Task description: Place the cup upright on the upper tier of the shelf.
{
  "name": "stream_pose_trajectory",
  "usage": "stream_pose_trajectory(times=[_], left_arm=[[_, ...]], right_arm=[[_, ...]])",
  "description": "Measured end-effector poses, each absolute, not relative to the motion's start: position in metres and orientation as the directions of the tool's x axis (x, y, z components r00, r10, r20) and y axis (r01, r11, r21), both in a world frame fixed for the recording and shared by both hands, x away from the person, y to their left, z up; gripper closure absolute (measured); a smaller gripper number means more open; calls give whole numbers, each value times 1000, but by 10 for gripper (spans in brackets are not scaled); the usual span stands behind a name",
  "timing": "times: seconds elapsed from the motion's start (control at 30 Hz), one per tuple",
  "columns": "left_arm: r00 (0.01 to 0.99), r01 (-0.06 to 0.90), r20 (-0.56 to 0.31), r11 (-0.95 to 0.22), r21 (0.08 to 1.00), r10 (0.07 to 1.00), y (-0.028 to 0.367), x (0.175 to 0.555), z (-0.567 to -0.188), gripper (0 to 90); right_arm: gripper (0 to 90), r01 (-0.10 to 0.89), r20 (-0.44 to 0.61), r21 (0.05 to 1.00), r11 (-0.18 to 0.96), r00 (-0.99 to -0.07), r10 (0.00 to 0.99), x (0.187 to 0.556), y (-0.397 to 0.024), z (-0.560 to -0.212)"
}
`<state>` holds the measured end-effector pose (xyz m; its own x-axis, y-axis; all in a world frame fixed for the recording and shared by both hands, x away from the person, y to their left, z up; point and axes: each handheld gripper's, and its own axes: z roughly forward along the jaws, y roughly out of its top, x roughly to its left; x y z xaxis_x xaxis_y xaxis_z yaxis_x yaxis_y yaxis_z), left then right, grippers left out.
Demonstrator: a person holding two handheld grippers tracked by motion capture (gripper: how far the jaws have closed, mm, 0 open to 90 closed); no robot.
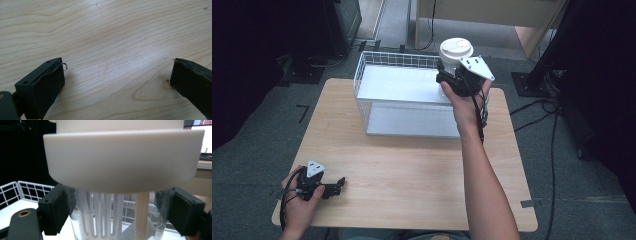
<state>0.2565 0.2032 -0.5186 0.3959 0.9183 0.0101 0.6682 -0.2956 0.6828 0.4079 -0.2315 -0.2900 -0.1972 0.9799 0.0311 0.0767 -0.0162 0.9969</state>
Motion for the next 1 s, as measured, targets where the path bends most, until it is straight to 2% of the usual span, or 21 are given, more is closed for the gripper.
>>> stream_pose_trajectory(times=[0.17,0.57,0.77,0.83,1.0], left_arm=[[395,667,14,-298,683,918,203,257,-519,0],[402,665,8,-299,684,915,203,255,-519,0],[401,666,12,-301,683,916,203,254,-519,0],[401,665,12,-300,683,916,203,254,-519,0],[401,666,12,-301,683,916,203,254,-519,0]], right_arm=[[162,52,82,996,-72,-209,974,413,-237,-296],[162,-14,82,996,-86,-181,980,427,-227,-305],[153,37,107,994,-102,-202,973,426,-230,-300],[145,84,124,991,-108,-223,967,426,-232,-296],[141,80,97,994,-81,-225,969,427,-233,-294]])
